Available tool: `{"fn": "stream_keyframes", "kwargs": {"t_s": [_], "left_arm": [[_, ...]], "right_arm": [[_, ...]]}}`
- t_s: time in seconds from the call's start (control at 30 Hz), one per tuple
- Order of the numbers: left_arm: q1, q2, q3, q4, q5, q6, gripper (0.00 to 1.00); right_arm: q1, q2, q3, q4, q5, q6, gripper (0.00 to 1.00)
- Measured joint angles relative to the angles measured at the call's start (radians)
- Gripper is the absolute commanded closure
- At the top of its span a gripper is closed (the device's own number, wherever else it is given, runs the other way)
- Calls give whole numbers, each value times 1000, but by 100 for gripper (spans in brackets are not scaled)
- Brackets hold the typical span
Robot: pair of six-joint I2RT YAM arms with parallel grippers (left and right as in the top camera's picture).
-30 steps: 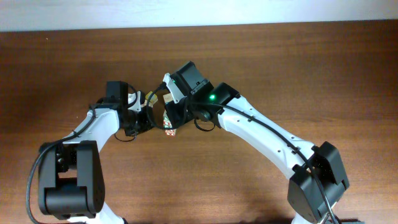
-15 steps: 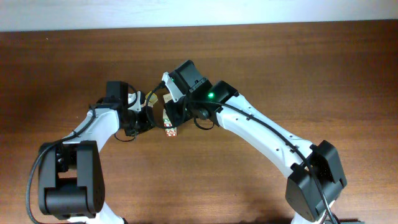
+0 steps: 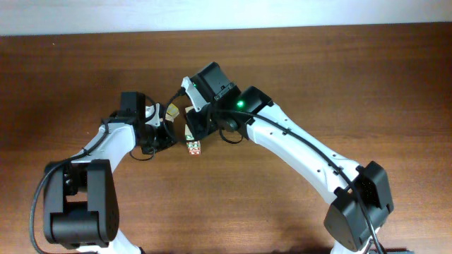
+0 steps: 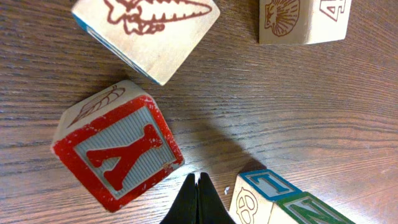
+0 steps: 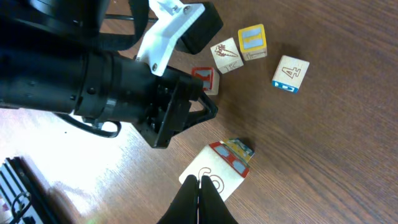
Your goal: Rotate 5 blocks
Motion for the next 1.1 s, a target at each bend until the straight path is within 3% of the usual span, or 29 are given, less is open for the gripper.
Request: {"fn": "stream_keyframes", "kwargs": {"t_s": [0.2,0.33,0.43,0.6,0.63,0.7,0.73,0.77,0.93,1.1], "left_arm": [[2,0,9,6,-1,11,100],[42,-27,71,-42,-21,36,100],[95,-132,98,-89,-87,74,100],[143,-378,103,-139,-217,167,100],[150,-419,105,-144,-241,179,89],[164,-528,109,-167,-309,202,46],[166,-563,111,-175,-330,207,1],[167,-594,113,-190,-349,212,1],[167,-711,113,-260,-404,216,1],[167,-716,114,-284,-413,216,1]], "right_arm": [[-5,-30,18,-57,11,-19,96],[-58,-171,23,-137,39,-37,96],[-178,-306,36,-209,62,-68,86],[-339,-441,37,-344,97,-113,53],[-359,-455,37,-359,103,-116,47],[-416,-517,37,-415,139,-118,26],[-435,-539,37,-436,150,-127,9],[-457,-566,37,-458,161,-122,1],[-557,-725,38,-534,191,-127,1],[-594,-859,39,-610,199,-128,1]]}}
